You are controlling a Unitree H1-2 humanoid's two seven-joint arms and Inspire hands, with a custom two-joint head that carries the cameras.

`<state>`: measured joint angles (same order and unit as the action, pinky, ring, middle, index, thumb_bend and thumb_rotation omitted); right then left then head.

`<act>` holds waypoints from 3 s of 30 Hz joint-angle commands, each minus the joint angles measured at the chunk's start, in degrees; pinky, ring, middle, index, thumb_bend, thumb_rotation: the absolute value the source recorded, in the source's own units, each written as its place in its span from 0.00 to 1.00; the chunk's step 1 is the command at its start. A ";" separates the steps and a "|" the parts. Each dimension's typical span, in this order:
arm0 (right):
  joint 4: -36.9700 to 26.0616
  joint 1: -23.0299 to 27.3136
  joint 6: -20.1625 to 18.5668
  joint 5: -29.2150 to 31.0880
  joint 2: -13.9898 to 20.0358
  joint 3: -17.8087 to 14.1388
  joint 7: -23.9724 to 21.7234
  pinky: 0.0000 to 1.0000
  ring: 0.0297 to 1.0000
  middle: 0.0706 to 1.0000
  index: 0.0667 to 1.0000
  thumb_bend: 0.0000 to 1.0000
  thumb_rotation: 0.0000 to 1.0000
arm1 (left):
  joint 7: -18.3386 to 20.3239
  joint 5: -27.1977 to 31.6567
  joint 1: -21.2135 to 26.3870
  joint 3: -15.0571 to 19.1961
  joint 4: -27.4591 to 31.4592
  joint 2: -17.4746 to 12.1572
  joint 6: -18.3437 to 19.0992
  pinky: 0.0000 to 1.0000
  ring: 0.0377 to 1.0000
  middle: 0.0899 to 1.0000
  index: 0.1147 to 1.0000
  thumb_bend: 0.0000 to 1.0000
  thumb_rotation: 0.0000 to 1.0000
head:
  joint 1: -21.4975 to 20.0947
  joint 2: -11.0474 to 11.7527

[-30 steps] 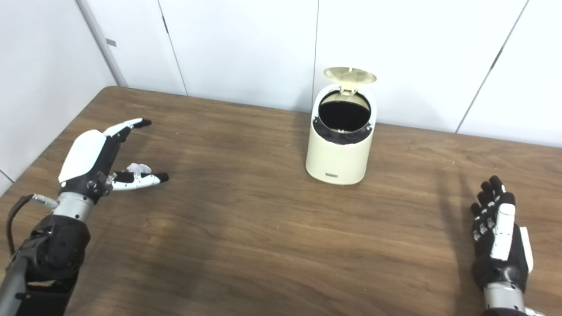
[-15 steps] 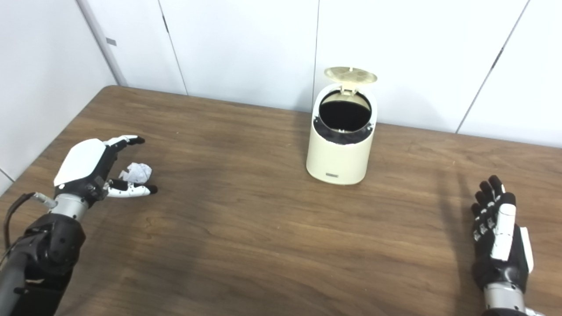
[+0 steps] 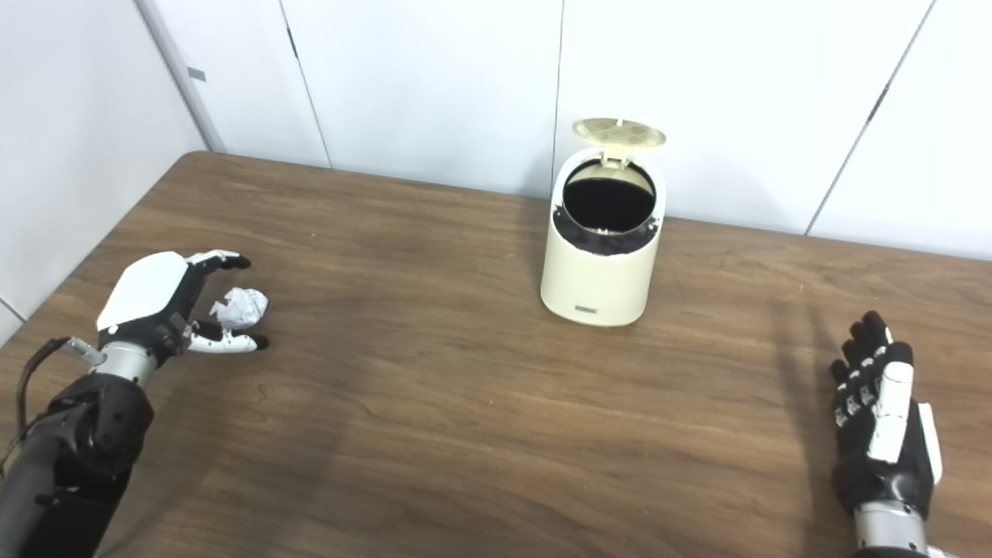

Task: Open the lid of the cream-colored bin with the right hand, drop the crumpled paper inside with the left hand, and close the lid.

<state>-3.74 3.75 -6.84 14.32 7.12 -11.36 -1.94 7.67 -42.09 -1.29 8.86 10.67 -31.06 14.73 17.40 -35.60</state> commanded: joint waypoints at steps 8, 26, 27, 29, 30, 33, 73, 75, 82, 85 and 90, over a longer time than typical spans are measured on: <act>-1.99 0.44 -0.66 0.31 0.31 0.11 -0.23 0.98 0.98 0.97 0.94 0.42 1.00 | 0.06 -0.52 2.93 -0.53 0.17 -2.46 1.19 0.71 0.79 0.78 0.75 0.90 0.15 | -0.37 -0.08; -1.31 0.40 0.57 0.33 -0.05 0.13 -0.24 0.96 0.97 0.96 0.93 0.37 1.00 | -0.21 0.53 4.83 -1.89 -3.87 -4.78 -0.05 0.68 0.74 0.72 0.70 0.88 0.12 | -1.40 -0.52; -1.27 0.42 0.60 0.44 -0.12 0.08 -0.23 0.96 0.97 0.96 0.93 0.37 1.00 | -0.27 0.83 4.93 -1.90 -4.25 -4.98 -0.40 0.67 0.73 0.71 0.70 0.88 0.11 | -1.50 -0.53; -1.08 0.43 0.82 0.62 -0.13 0.05 -0.38 0.96 0.96 0.96 0.92 0.37 1.00 | -0.20 1.32 5.07 -2.00 -4.46 -5.26 -0.80 0.65 0.71 0.70 0.68 0.88 0.12 | -1.54 -0.53; -0.98 0.42 0.82 0.79 -0.16 -0.02 -0.42 0.96 0.97 0.96 0.93 0.37 1.00 | -0.13 1.60 5.19 -2.07 -4.77 -5.41 -1.01 0.64 0.70 0.69 0.68 0.88 0.11 | -1.54 -0.53; -1.39 0.27 0.50 1.01 -0.51 -0.16 -0.09 0.96 0.96 0.95 0.91 0.37 1.00 | 0.11 1.84 5.44 -2.27 -5.56 -5.77 -1.24 0.62 0.67 0.68 0.67 0.87 0.09 | -1.43 -0.66; 0.00 -0.39 1.64 3.14 -0.82 -1.10 -0.03 0.94 0.96 0.95 0.91 0.41 1.00 | 7.49 9.48 7.02 -4.06 -4.34 -7.72 4.04 0.52 0.52 0.45 0.42 0.52 0.00 | -2.00 -1.27; -0.36 -0.48 1.25 3.14 -0.93 -1.20 0.28 0.93 0.95 0.94 0.91 0.41 1.00 | 7.30 9.30 7.08 -4.34 -4.65 -7.88 3.78 0.53 0.53 0.47 0.40 0.52 0.00 | -1.95 -1.36; 0.52 -0.42 2.02 3.75 -0.53 -1.33 -0.57 0.94 0.96 0.95 0.92 0.42 1.00 | 7.20 8.76 7.18 -5.03 -4.60 -8.11 4.15 0.54 0.46 0.48 0.39 0.50 0.00 | -1.98 -1.46; 0.31 -0.41 1.52 3.94 -0.76 -1.39 -0.25 0.94 0.95 0.94 0.91 0.42 1.00 | 7.35 8.47 7.23 -5.23 -4.18 -8.04 4.90 0.54 0.46 0.48 0.38 0.50 0.00 | -2.19 -1.47; 0.87 -0.45 1.93 4.06 -0.85 -1.19 -0.57 0.96 0.96 0.95 0.93 0.42 1.00 | 7.16 8.16 7.02 -5.47 -3.54 -7.91 4.85 0.50 0.43 0.47 0.40 0.50 0.00 | -3.62 -1.49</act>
<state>-3.16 3.23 -5.23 17.86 6.20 -12.40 -2.02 15.51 -33.51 4.63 3.39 5.87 -37.52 19.59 13.71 -37.00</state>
